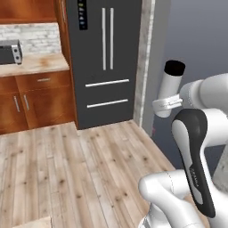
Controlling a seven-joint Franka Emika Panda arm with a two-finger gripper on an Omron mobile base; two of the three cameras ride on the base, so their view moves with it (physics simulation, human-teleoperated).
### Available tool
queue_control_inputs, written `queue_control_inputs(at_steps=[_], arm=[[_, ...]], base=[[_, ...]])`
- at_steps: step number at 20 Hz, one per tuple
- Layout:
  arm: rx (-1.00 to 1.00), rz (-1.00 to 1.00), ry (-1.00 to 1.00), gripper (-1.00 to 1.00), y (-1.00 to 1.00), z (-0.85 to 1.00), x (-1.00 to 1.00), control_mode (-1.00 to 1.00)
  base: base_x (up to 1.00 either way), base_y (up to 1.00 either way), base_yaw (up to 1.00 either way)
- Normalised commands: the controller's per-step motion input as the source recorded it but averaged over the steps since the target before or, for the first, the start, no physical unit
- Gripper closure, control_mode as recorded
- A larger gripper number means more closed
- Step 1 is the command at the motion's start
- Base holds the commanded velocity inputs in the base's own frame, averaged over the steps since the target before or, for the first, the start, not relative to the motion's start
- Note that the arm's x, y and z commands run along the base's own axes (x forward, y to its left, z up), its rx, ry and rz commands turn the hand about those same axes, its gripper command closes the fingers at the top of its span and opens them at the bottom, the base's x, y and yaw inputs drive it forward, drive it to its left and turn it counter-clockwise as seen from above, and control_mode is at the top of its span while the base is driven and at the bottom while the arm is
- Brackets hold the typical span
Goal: Pick the milk, bottled water, water bottle from the counter and place them in the open cabinet.
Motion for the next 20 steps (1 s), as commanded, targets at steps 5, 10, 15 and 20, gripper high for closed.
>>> queue_control_inputs(at_steps=[5,10,15,20], arm=[[0.0,0.0,0.0,1.0,0.0,0.0,0.0,1.0],[0.0,0.0,0.0,1.0,0.0,0.0,0.0,1.0],[0.0,0.0,0.0,1.0,0.0,0.0,0.0,1.0],[0.0,0.0,0.0,1.0,0.0,0.0,0.0,1.0]], base=[[0.73,0.24,0.06],[0.67,0.28,0.07],[0.59,0.36,0.07],[0.53,0.41,0.07]])
